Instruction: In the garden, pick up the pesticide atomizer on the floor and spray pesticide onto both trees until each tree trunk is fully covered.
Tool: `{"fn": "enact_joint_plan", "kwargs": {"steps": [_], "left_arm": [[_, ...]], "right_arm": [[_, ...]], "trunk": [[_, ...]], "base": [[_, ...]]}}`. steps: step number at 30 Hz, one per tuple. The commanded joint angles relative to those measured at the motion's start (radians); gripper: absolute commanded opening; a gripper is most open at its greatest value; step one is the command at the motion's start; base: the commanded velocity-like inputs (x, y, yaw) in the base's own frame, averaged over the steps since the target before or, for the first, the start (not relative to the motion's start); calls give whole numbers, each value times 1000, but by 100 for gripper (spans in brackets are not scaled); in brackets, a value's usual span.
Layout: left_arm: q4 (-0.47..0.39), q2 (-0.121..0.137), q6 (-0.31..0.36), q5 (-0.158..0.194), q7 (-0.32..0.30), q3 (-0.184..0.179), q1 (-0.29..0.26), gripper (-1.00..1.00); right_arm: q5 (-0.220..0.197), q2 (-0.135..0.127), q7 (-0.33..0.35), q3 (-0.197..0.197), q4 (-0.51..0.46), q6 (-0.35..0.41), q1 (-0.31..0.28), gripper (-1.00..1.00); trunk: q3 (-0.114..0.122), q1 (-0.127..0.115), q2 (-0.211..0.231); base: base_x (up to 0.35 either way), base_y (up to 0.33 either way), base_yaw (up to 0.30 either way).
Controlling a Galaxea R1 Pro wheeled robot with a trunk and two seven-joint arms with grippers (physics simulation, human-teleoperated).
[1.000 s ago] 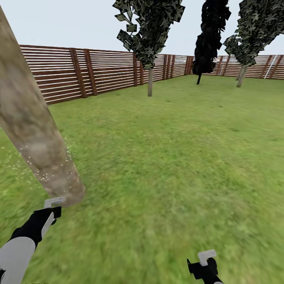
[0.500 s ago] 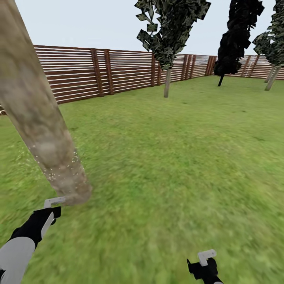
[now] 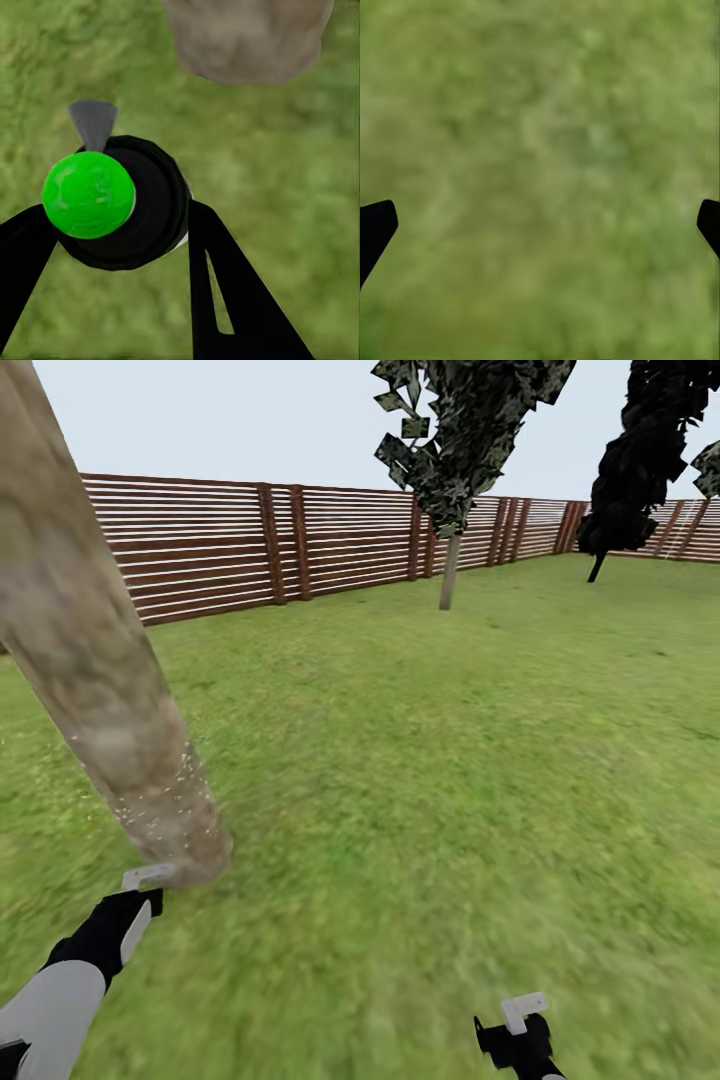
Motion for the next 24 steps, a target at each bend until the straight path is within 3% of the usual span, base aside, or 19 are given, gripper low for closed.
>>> {"fn": "enact_joint_plan", "kwargs": {"steps": [1, 4, 6, 7, 8, 9, 10, 11, 12, 13, 15, 16, 17, 19, 21, 23, 24], "left_arm": [[-4, -3, 2, 1, 3, 1, -2, -100], [-8, -21, 1, 49, 4, 0, -13, -100], [-9, -39, 3, 58, 5, -5, -17, -100], [-22, -82, 6, 55, 5, -10, -24, -100], [-51, -100, 9, 49, 6, -12, -28, -100], [-61, -99, 12, 50, 5, -8, -30, -100], [-68, -75, 13, 52, 5, -4, -29, -100], [-70, -41, 14, 57, 3, -2, -26, -100], [-70, 23, 14, 74, 1, -1, -21, -100], [-71, 38, 15, 82, 1, -1, -21, -100], [-73, 34, 15, 86, 1, -5, -29, -100], [-77, 1, 23, 87, 3, -10, -39, -100], [-107, -42, 80, 82, 6, -11, -71, -100], [-171, -58, 138, 83, 6, -12, -89, -100], [-215, -45, 179, 82, 4, -7, -91, -100], [-238, 2, 194, 86, 0, -6, -86, -100], [-246, -1, 199, 83, 0, -10, -90, -100]], "right_arm": [[0, 0, 0, 0, 0, 0, 0, 100], [-1, 0, 0, 0, 0, 0, 0, 100], [-1, 0, 0, 0, 0, 0, 0, 100], [-1, 0, 0, 0, 0, 0, 0, 100], [-1, -1, 0, 0, 0, 0, 0, 100], [-1, -1, 0, 0, 0, 0, 0, 100], [-1, -1, 0, 0, 0, 0, 0, 100], [-1, -1, 0, 0, 0, 0, 0, 100], [-1, -2, -1, 0, 0, 0, 0, 100], [-1, -2, -1, 0, 0, 0, 0, 100], [-1, -2, -1, 0, 0, 0, 0, 100], [-1, -2, -1, 0, 0, 0, 0, 100], [-1, -2, -2, 0, 0, 0, 0, 100], [-1, -3, -2, 0, 0, 0, 0, 100], [-1, -4, -2, 0, 0, 0, 0, 100], [-1, -6, -2, -1, 0, 0, 0, 100], [-1, -6, -2, 0, -1, 0, 0, 100]], "trunk": [[0, 0, 0], [0, 0, 0], [0, 0, 0], [0, 0, 0], [0, 0, 0], [0, 0, 0], [0, 0, 0], [0, 0, 0], [0, 0, 0], [0, 0, 0], [0, 0, 0], [0, 0, 0], [0, 0, 0], [0, 0, 0], [0, 0, 0], [0, 0, 0], [0, 0, 0]], "base": [[243, -184, 183], [304, -69, 24], [328, -10, 3], [133, -2, 1], [44, -1, 0], [22, 0, 0], [9, 0, 0], [5, 0, 0], [1, 0, 72], [1, 0, 190], [0, 0, 243], [0, 0, 269], [0, 0, 275], [0, 0, 266], [0, 0, 107], [0, 0, 14], [0, 0, 2]]}}
